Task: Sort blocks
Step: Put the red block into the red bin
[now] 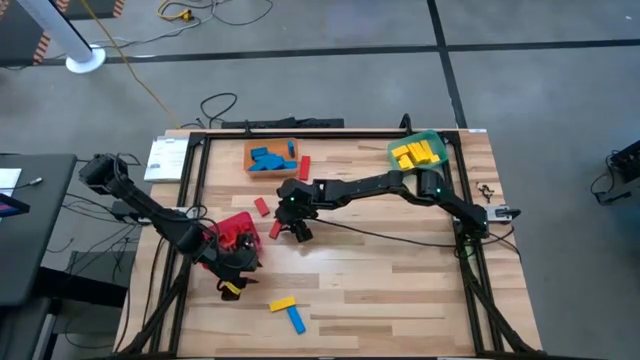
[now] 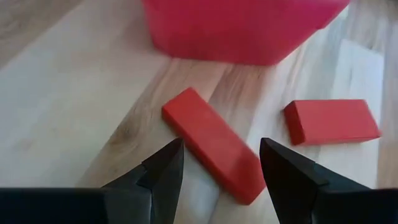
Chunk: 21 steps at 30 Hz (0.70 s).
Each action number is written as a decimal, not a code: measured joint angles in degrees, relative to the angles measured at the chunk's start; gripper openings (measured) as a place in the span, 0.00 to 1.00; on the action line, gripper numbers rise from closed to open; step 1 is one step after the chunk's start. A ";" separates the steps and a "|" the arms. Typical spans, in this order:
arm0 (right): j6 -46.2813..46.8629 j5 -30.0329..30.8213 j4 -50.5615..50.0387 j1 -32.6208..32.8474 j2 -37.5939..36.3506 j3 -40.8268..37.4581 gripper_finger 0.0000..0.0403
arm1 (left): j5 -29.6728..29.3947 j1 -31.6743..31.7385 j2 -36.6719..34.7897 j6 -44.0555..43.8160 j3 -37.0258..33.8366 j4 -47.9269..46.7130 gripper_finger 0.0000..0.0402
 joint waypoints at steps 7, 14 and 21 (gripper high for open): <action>0.73 0.09 1.34 0.04 1.40 0.10 0.56 | 0.00 -0.68 0.00 -1.02 0.00 0.09 0.52; 3.64 -0.69 0.33 0.04 2.44 0.03 0.56 | 0.00 -0.68 0.00 -1.05 0.00 0.45 0.52; 5.79 -0.60 -3.00 0.20 2.28 0.14 0.52 | 0.00 -1.11 0.00 -1.31 0.02 0.69 0.52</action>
